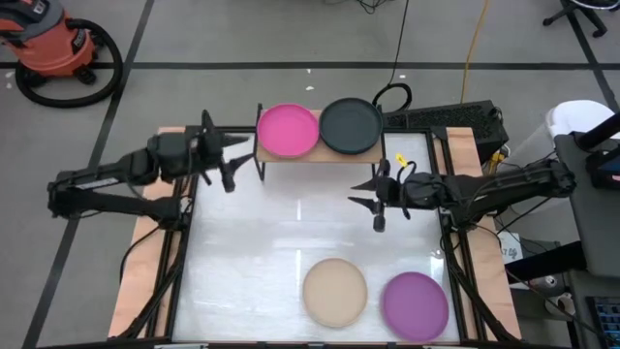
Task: Place and stack plates onto a shelf
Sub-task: Stack the violet plate on the pink plate on the shelf
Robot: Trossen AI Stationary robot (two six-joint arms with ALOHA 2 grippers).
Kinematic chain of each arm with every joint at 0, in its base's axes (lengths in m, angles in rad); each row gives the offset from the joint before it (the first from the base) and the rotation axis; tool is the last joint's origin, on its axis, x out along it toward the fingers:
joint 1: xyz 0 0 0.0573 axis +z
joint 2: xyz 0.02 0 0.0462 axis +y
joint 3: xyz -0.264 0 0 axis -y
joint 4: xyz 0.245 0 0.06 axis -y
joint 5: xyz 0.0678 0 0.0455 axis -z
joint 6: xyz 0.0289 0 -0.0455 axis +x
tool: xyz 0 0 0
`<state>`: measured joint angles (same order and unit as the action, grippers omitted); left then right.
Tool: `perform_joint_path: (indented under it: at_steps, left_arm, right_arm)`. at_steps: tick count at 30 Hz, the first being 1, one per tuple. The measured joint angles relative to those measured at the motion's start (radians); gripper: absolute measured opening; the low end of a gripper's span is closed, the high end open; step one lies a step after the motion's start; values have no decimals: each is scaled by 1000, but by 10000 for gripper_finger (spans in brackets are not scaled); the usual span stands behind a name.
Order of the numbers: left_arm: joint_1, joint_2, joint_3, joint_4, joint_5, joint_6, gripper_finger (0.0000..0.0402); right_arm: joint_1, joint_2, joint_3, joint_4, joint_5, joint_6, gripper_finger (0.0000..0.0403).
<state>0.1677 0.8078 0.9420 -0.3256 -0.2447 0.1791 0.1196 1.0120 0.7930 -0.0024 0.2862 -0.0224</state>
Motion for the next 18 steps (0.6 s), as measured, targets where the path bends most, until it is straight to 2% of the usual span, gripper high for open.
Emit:
perform_joint_path:
  at_steps: [4,9,13,18]
  left_arm:
    - [-28,-94,-200,232,35,-36,204]
    - [-64,-137,-368,429,36,-72,204]
    - [-99,-142,-448,493,37,-122,204]
    - [-139,-142,-519,536,37,-149,204]
  right_arm:
    - [0,49,91,-164,-1,38,110]
    - [0,139,180,-312,-11,72,110]
    - [0,196,179,-431,-116,143,110]
    - [12,231,127,-617,-274,320,110]
